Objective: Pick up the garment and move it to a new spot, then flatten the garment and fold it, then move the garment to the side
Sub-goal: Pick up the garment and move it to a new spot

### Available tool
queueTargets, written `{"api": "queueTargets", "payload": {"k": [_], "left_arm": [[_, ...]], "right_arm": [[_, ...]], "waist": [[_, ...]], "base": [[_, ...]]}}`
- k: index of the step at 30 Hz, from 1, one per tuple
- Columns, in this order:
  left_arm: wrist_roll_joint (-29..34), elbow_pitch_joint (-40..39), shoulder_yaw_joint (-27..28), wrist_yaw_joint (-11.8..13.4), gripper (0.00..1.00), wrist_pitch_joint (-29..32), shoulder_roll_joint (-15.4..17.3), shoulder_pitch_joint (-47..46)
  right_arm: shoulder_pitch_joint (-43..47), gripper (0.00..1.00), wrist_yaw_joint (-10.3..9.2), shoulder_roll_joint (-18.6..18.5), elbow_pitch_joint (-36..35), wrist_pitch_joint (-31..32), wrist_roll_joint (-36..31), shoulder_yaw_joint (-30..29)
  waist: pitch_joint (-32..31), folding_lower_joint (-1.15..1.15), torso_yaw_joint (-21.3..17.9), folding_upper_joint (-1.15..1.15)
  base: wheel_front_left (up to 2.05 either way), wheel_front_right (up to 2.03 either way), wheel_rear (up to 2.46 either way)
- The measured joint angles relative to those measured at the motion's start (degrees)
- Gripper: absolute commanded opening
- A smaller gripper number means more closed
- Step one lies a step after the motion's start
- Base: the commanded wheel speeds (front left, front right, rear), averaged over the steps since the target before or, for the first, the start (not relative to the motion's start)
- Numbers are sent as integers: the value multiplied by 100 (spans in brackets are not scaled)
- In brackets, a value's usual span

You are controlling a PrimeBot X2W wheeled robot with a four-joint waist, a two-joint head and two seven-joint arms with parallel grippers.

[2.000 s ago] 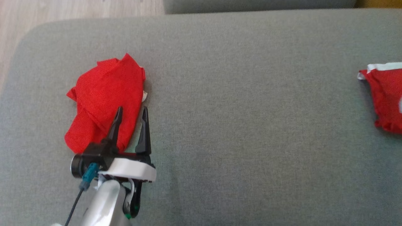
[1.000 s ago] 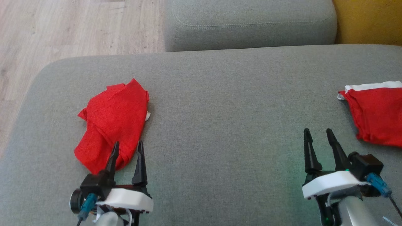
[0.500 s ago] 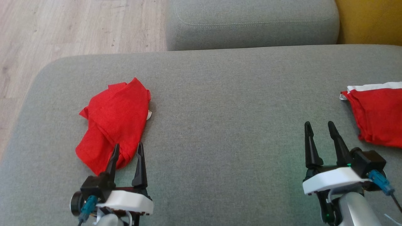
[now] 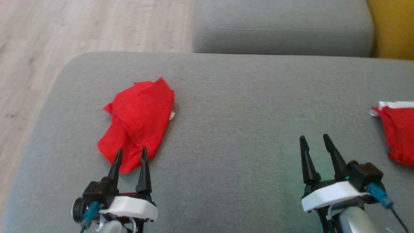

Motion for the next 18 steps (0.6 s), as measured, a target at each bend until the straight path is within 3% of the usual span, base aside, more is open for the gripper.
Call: {"api": "queueTargets", "payload": {"k": [18], "left_arm": [[135, 94, 108, -16, 100, 0, 4, 142]], "right_arm": [[218, 100, 0, 1, -1, 0, 151, 449]], "waist": [[-242, 0, 1199, 0]], "base": [[0, 0, 0]]}}
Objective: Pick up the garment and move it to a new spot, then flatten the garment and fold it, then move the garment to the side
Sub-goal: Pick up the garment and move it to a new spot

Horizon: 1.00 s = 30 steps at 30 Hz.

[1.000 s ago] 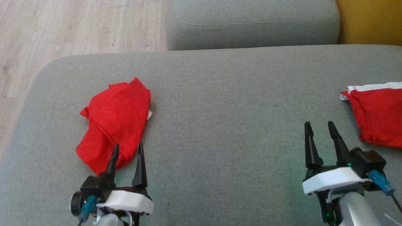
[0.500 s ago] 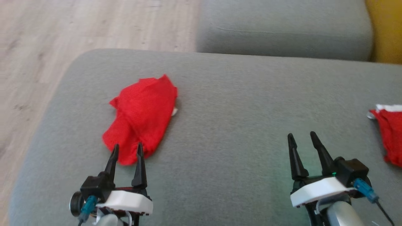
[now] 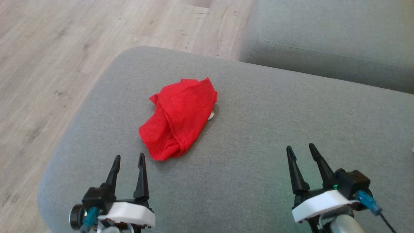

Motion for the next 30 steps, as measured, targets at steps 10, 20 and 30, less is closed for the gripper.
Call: {"api": "queueTargets", "payload": {"k": [10, 20, 30], "left_arm": [[102, 36, 91, -51, 100, 0, 13, -12], [193, 636, -104, -477, 100, 756, 347, -1376], [-291, 1927, 40, -648, 100, 1823, 630, -2986]], "right_arm": [[34, 100, 0, 0, -4, 0, 19, 54], [-277, 100, 0, -1, -8, 0, -202, -25], [-650, 100, 0, -4, -24, 0, -300, -153]], "waist": [[141, 0, 10, 0], [711, 1, -348, 0], [1446, 2, -874, 0]], "base": [[0, 0, 0], [0, 0, 0], [0, 0, 0]]}}
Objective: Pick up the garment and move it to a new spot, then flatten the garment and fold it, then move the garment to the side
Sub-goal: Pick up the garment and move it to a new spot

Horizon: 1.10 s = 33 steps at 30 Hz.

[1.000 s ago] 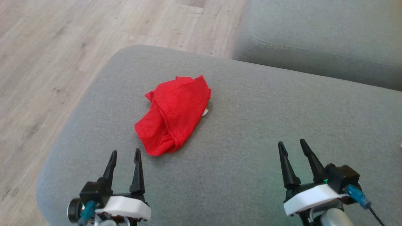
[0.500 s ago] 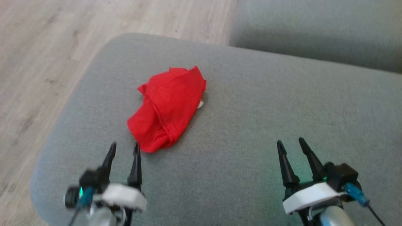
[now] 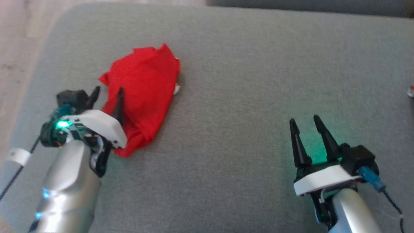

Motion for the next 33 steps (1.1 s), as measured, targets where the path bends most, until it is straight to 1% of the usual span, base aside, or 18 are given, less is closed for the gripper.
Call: {"api": "queueTargets", "payload": {"k": [4, 10, 11, 12, 13, 14, 19, 23, 29, 30, 31, 33], "left_arm": [[-31, 399, 29, -3, 100, -15, 124, -276], [-142, 736, -19, -49, 100, -212, 126, -496], [-159, 778, -47, -53, 82, -219, 126, -498], [-207, 817, -94, -53, 46, -219, 127, -500], [-236, 862, -153, -54, 8, -220, 127, -504], [-240, 905, -189, -55, 0, -252, 126, -508], [-399, 920, -494, -97, 0, -488, 111, -542], [-501, 689, -773, -97, 0, -683, 133, -543], [-644, -115, -1418, -97, 0, -748, 292, -541], [-672, -292, -1501, -97, 0, -681, 326, -541], [-672, -292, -1501, -97, 0, -681, 326, -541], [-790, -666, -1667, -97, 0, -513, 360, -542]], "right_arm": [[-74, 100, 0, 0, -19, 0, -45, -38], [-129, 100, 0, -1, -15, 0, -45, -92], [-129, 100, 0, -1, -15, 0, -45, -93], [-130, 100, 0, -1, -15, 0, -45, -93], [-130, 100, 0, -1, -14, 0, -45, -92], [-130, 100, 0, -1, -13, 0, -44, -92], [-130, 100, 0, -1, 44, 0, -44, -75], [-130, 100, 0, 0, 88, 0, -31, 4], [-126, 100, 0, 0, 157, 0, 105, 33], [-125, 100, 0, 0, 161, 0, 136, 47], [-125, 100, 0, 0, 161, 0, 136, 47], [-123, 100, 0, 0, 165, 0, 196, 68]], "waist": [[221, 0, -191, 0], [344, -1, -327, 0], [339, -1, -329, 0], [331, -1, -330, 0], [324, -1, -329, 0], [318, -1, -328, 0], [235, -1, -326, 0], [99, -2, -371, 0], [-174, -2, -542, 0], [-216, -2, -592, 0], [-216, -2, -592, 0], [-283, -2, -702, 0]], "base": [[0, 0, 0], [0, 0, 0], [0, 0, 0], [0, 0, 0], [0, 0, 0], [0, 0, 0], [0, 0, 0], [0, 0, 0], [0, 0, 0], [0, 0, 0], [0, 0, 0], [0, 0, 0]]}}
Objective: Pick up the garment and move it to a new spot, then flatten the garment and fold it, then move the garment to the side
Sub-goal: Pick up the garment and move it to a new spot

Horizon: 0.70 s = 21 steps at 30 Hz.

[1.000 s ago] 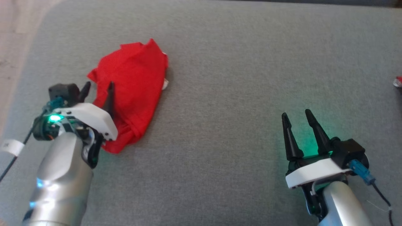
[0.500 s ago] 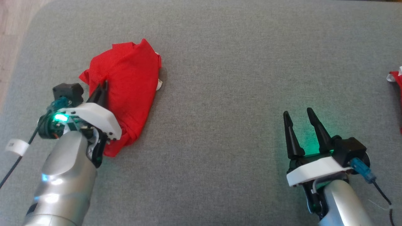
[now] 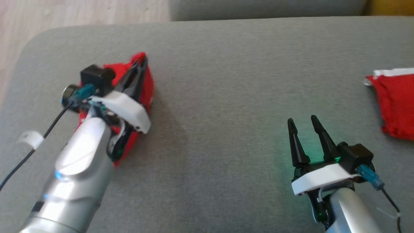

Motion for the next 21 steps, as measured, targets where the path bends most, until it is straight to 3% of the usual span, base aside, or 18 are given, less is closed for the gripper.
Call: {"api": "queueTargets", "payload": {"k": [9, 21], "left_arm": [[-450, -1408, -180, 7, 0, 945, 59, -332], [-263, -1823, -293, 137, 0, 1361, -36, -1558]], "right_arm": [[-1, 100, 0, 0, -19, 0, 336, 198], [-197, 100, 0, 0, -83, 0, 736, 566]], "waist": [[-70, 0, -653, 0], [242, 1, -1580, 0]], "base": [[0, 0, 0], [0, 0, 0]]}}
